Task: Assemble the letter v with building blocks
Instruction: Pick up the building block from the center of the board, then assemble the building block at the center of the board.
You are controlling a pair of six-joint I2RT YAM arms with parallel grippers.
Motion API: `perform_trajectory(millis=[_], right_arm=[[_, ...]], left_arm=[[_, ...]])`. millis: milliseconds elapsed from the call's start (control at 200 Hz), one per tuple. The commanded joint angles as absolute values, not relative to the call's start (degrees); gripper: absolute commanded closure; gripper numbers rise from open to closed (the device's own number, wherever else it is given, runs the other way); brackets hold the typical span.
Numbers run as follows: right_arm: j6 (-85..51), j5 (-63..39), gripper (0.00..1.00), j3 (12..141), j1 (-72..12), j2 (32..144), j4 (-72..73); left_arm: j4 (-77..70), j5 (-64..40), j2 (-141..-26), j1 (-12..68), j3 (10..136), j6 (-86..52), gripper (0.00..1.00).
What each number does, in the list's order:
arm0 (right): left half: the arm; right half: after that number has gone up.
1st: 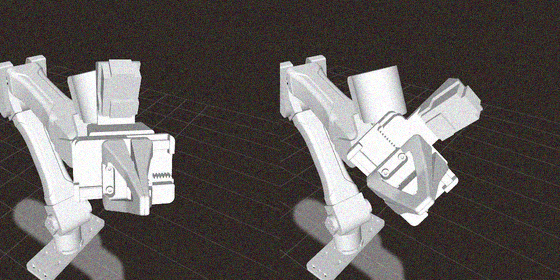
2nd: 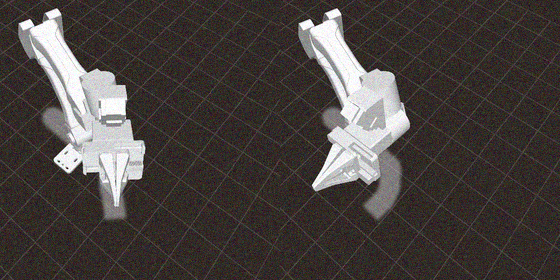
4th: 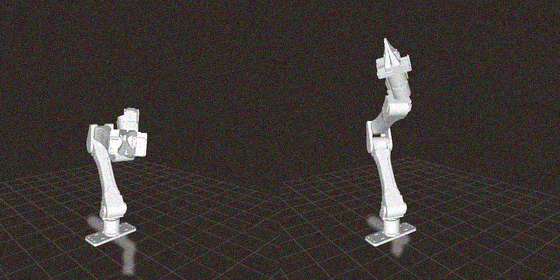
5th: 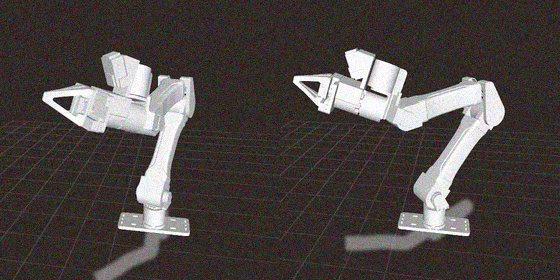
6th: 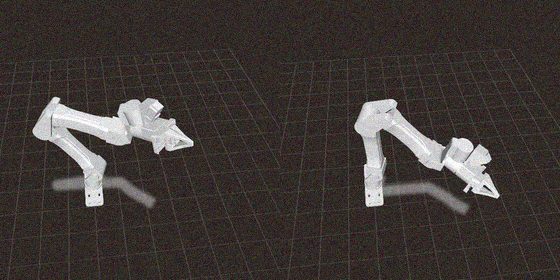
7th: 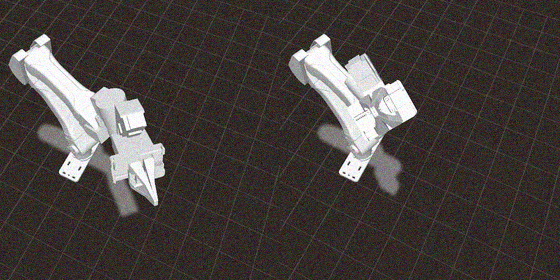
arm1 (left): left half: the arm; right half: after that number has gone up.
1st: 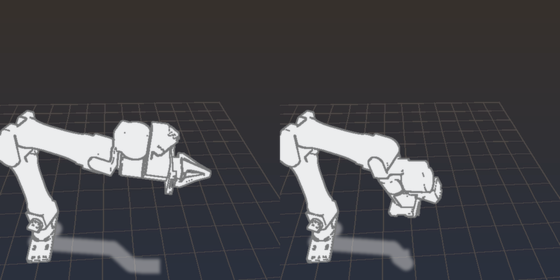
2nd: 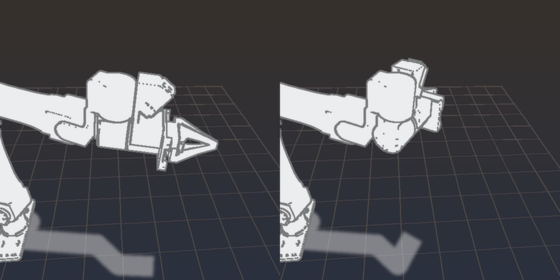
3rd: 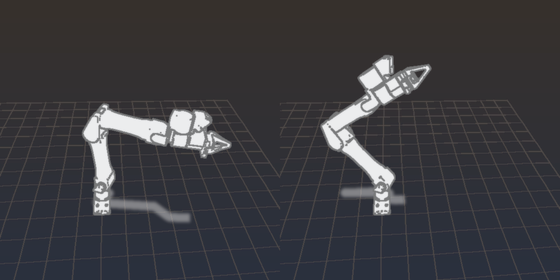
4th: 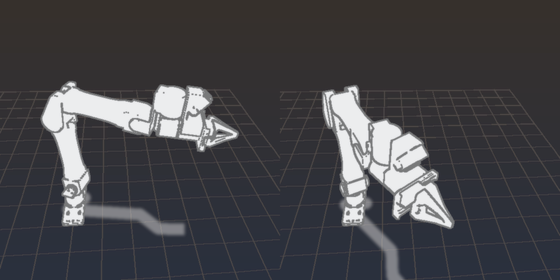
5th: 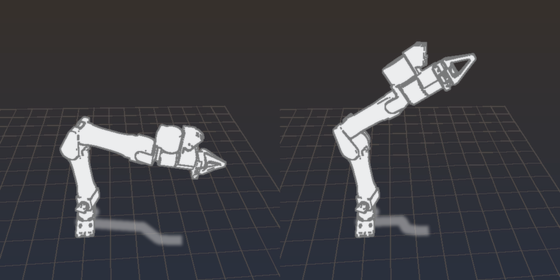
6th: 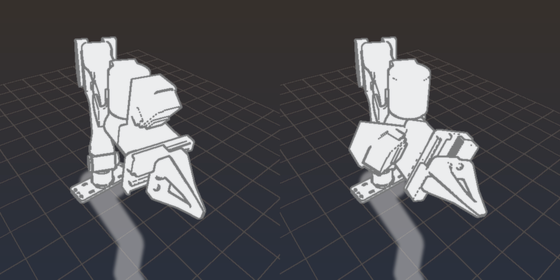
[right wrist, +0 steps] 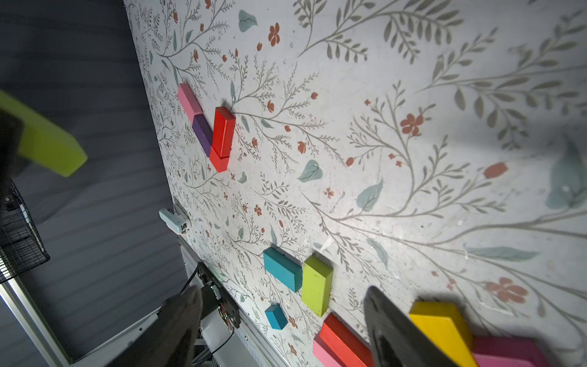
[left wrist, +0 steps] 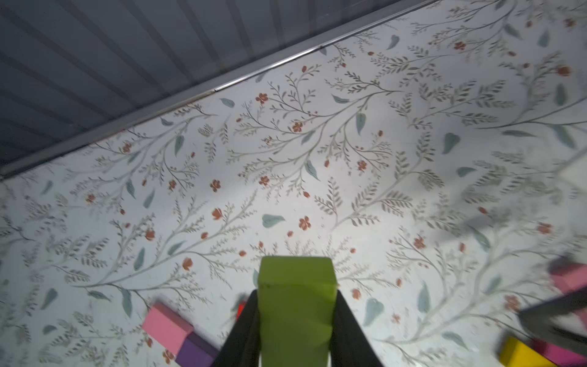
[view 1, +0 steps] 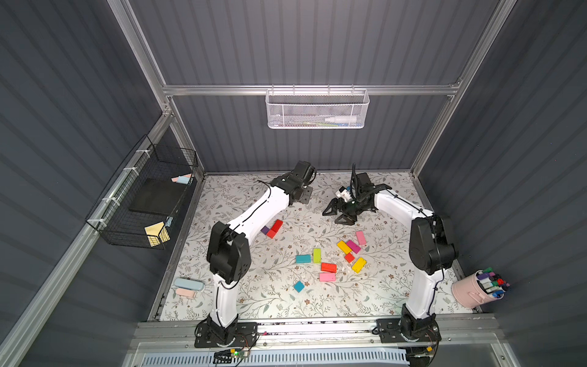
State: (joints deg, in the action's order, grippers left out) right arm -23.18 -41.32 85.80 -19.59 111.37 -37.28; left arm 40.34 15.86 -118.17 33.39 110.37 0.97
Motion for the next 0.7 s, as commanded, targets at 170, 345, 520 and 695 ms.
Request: perform_trajectory(millis=[170,345,520,695], right_arm=[[-24.9,-41.3,0.18,88.0,-19.8,113.9,-37.4],[-24.9,-40.7,0.01,89.2,-20.1,115.3,-37.9],[-25.8,-39.5,0.01,90.1,-20.1,115.7,-38.3],[-26.3,-38.9,0.01,90.8,-20.1,115.9,-38.8]], left_arm=[[38.0,10.3,-128.5,24.6,113.2,16.4,1.00],[33.7,8.0,-128.7,23.2,111.6,20.2,1.00],[35.9,6.8,-133.5,22.7,114.1,20.4,1.00],[35.1,3.4,-133.7,22.0,112.5,17.6,1.00]])
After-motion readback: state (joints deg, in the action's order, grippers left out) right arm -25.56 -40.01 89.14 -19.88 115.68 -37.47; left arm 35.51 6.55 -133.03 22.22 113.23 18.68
